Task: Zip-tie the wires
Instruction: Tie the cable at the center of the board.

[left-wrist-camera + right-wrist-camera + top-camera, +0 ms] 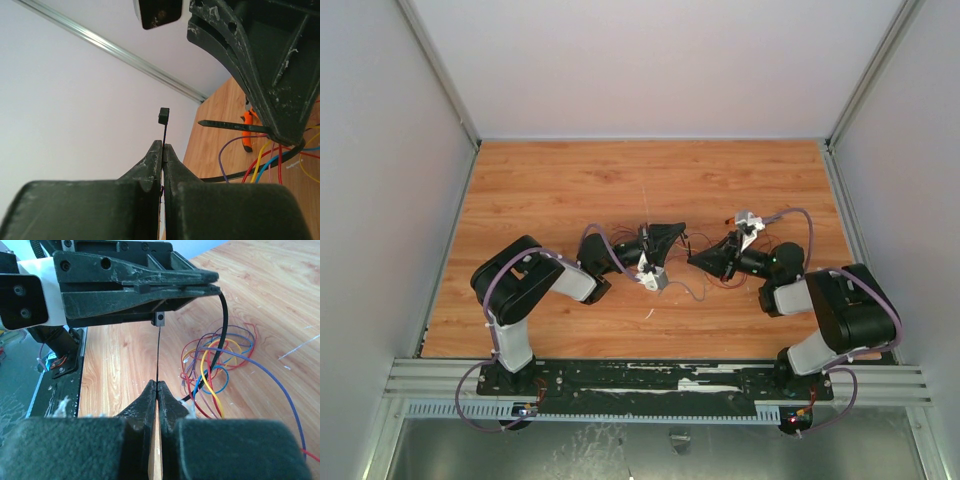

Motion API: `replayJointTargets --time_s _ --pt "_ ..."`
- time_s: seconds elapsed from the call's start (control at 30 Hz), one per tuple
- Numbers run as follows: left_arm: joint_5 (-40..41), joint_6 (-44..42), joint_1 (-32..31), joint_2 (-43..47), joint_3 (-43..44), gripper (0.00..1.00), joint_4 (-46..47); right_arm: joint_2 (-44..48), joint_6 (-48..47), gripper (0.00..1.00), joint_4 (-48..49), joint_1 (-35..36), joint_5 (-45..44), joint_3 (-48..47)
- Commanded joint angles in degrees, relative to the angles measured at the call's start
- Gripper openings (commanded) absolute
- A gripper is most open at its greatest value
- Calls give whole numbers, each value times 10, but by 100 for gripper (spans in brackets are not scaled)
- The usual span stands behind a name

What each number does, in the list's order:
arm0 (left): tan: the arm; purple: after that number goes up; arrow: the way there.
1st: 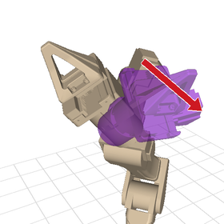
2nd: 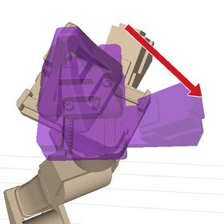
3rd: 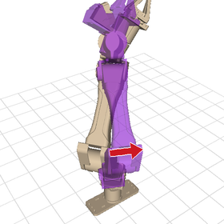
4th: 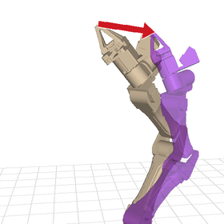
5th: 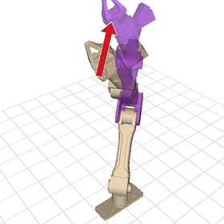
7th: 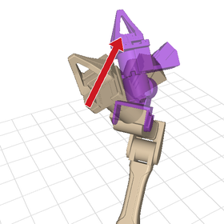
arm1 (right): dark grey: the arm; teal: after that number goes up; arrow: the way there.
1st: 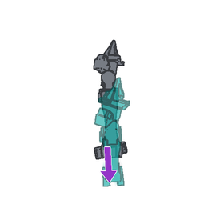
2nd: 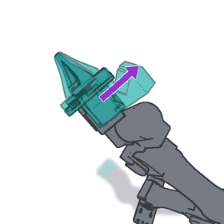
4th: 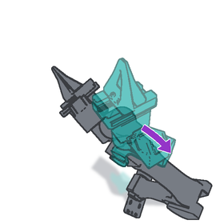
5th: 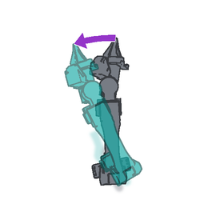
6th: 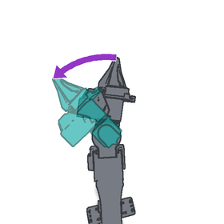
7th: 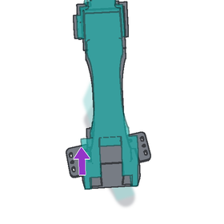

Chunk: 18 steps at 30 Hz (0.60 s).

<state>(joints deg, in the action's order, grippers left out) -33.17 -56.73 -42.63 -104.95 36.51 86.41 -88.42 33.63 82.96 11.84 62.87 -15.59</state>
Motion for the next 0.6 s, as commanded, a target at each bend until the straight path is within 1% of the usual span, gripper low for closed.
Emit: replayJointTargets --time_s 0.0,0.13,0.57 --pt "-3 -13 -7 12 9 0 36 28 -17 0 68 -3 10 -7" --pt "-3 -13 -7 12 9 0 37 43 -35 0 47 -3 10 -8" --pt "-1 -13 -11 6 8 0 37 40 -41 0 42 10 7 -17"
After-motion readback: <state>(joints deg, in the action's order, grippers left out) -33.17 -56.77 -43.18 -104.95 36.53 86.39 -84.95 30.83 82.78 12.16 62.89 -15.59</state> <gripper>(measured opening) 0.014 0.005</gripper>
